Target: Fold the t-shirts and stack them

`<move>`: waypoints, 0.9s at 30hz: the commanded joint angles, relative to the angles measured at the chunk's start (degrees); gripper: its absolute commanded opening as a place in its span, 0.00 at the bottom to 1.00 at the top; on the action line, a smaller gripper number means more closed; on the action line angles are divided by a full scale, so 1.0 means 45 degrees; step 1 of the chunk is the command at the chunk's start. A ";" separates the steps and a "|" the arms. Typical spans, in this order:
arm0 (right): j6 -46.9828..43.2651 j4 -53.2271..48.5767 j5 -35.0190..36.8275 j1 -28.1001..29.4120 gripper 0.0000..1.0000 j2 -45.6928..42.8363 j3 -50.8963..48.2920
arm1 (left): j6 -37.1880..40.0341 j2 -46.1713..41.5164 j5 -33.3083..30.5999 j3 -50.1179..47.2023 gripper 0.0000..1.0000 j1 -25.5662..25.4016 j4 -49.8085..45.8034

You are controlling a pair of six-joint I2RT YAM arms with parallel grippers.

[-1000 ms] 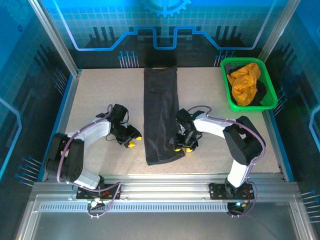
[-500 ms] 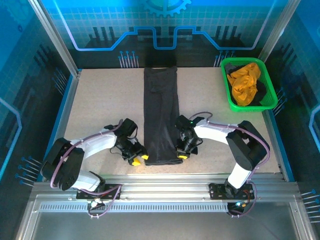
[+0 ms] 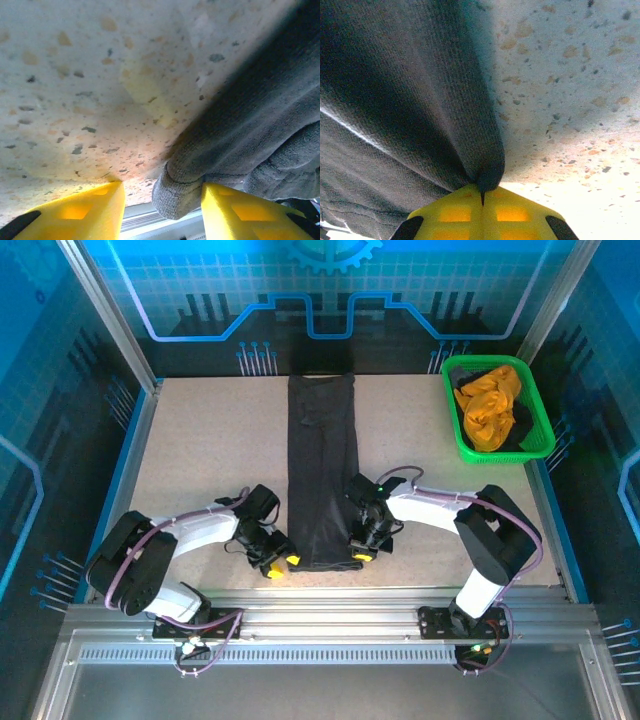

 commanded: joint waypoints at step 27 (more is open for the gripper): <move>-0.1625 -0.2847 -0.0491 -0.2369 0.00 -0.0114 0.4990 | -0.0353 -0.1610 -0.2810 0.3791 0.00 0.0954 0.0081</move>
